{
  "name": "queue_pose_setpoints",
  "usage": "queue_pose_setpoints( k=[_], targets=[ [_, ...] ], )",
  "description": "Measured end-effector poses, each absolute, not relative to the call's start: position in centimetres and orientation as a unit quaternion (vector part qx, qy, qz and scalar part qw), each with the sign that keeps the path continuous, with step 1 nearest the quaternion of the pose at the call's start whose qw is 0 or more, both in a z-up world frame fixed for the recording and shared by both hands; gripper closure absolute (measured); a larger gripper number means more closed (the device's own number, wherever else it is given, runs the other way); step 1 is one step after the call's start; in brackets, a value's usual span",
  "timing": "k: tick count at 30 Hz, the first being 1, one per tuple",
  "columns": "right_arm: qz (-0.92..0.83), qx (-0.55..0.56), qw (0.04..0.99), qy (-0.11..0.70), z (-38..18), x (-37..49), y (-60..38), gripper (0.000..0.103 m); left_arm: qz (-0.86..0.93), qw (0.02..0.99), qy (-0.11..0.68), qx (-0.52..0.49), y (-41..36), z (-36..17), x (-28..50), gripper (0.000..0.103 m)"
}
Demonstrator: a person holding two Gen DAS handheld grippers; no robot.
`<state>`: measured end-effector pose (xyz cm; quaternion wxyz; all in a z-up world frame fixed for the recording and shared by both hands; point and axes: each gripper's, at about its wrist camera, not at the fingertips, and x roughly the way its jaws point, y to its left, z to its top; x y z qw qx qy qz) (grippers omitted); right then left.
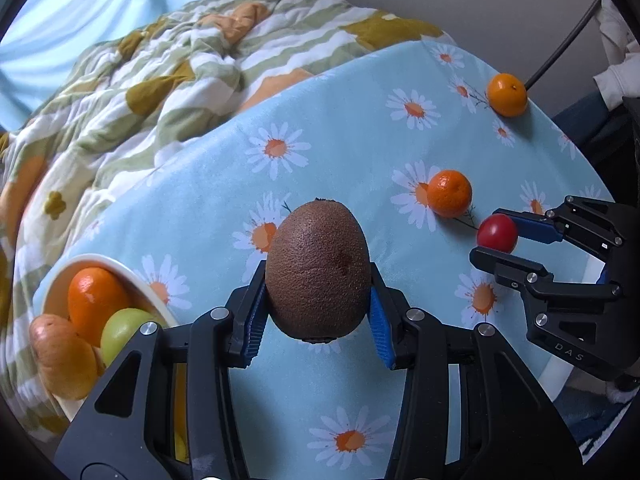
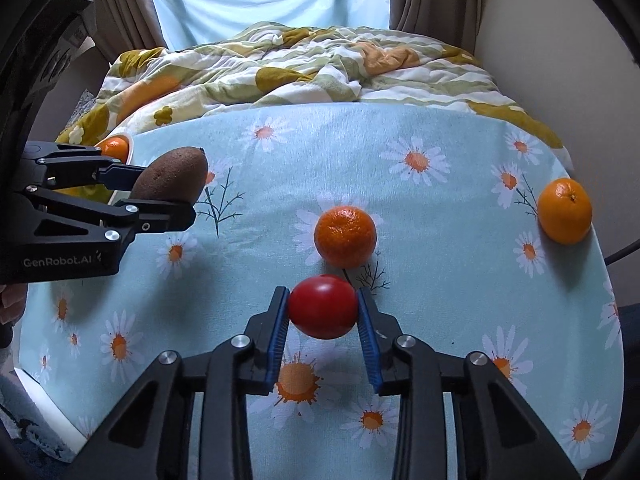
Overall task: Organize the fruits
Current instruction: 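Carry the kiwi and tomato to the bowl and open the left tool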
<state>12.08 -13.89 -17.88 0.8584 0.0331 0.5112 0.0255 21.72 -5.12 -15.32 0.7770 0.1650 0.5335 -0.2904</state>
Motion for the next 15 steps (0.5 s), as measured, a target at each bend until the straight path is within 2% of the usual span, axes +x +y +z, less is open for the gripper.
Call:
queue_pose_setpoints(
  k=[15],
  targets=[
    [0.070,0.021,0.882,0.466,-11.5,11.8,-9.3,0.072,-0.247,0.826,0.498,0.100,2.2,-9.9,19.3,0.053]
  ],
)
